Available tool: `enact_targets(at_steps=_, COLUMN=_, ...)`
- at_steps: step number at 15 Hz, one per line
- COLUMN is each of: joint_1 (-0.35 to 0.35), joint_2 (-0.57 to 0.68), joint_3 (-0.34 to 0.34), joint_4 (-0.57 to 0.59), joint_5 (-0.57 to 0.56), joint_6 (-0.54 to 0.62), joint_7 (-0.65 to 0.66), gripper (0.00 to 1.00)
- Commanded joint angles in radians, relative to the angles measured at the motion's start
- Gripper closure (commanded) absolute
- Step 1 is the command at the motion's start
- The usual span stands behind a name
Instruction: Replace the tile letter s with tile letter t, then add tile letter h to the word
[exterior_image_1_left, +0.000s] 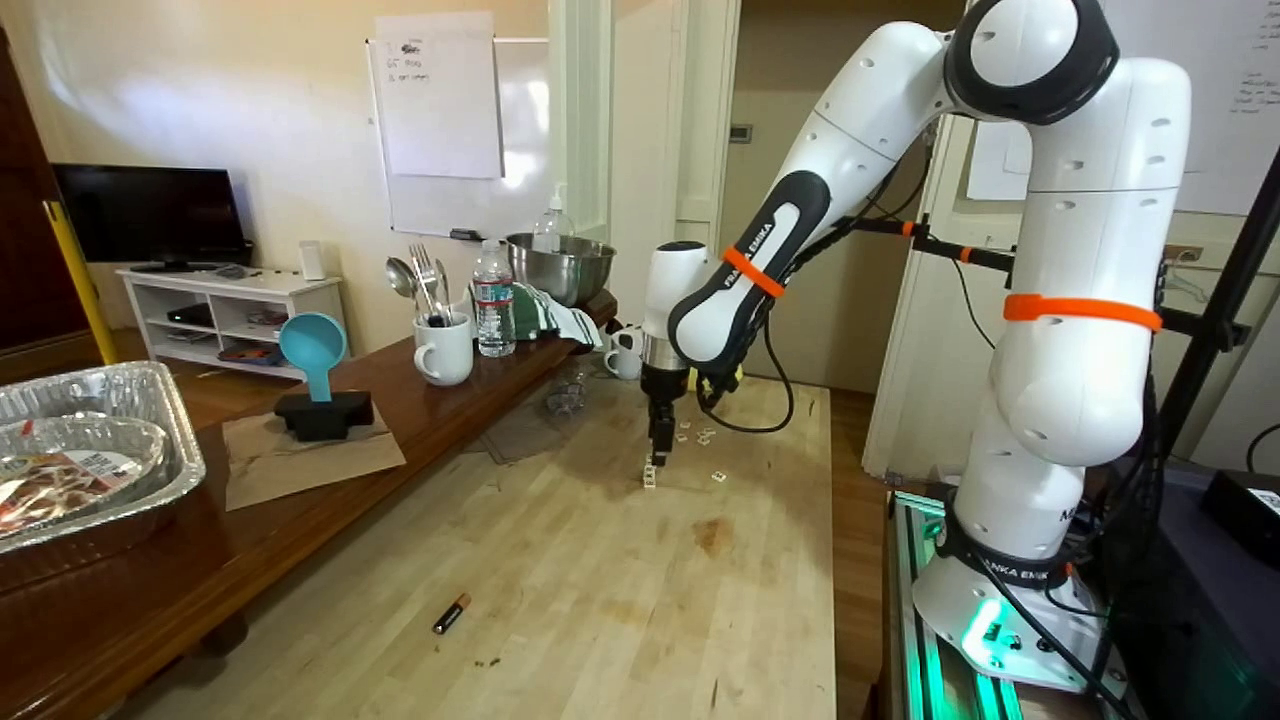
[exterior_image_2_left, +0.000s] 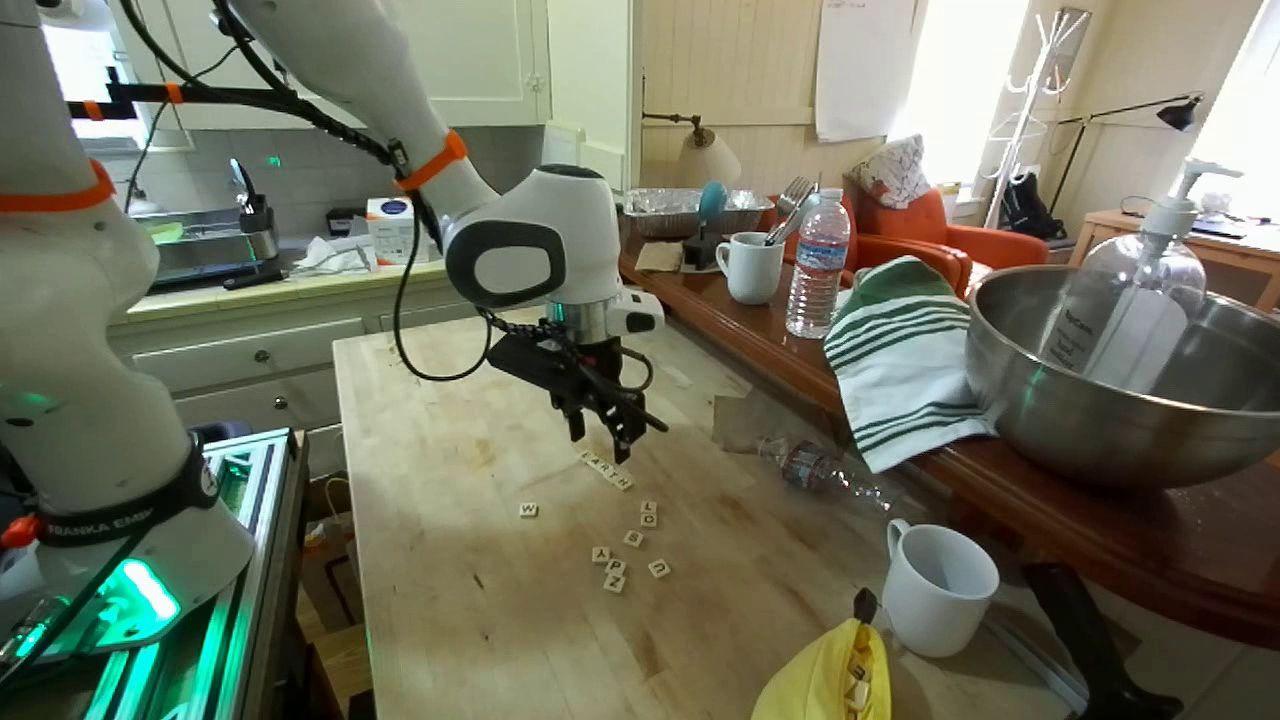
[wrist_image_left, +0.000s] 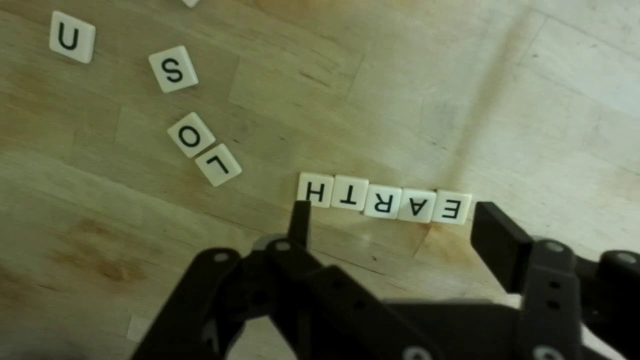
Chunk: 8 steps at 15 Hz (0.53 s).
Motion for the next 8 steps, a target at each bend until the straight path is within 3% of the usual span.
enact_targets(at_steps=1, joint_1=0.011, joint_2=-0.039, joint_3=-0.002, joint_4=-0.019, joint_5=0.029, joint_6=-0.048, joint_7=0.006, gripper=0.00)
enact_targets(at_steps=8, joint_1=0.016, joint_2=-0.057, joint_3=-0.007, joint_4=-0.019, joint_5=0.035, joint_6=-0.080, joint_7=0.022, gripper=0.00)
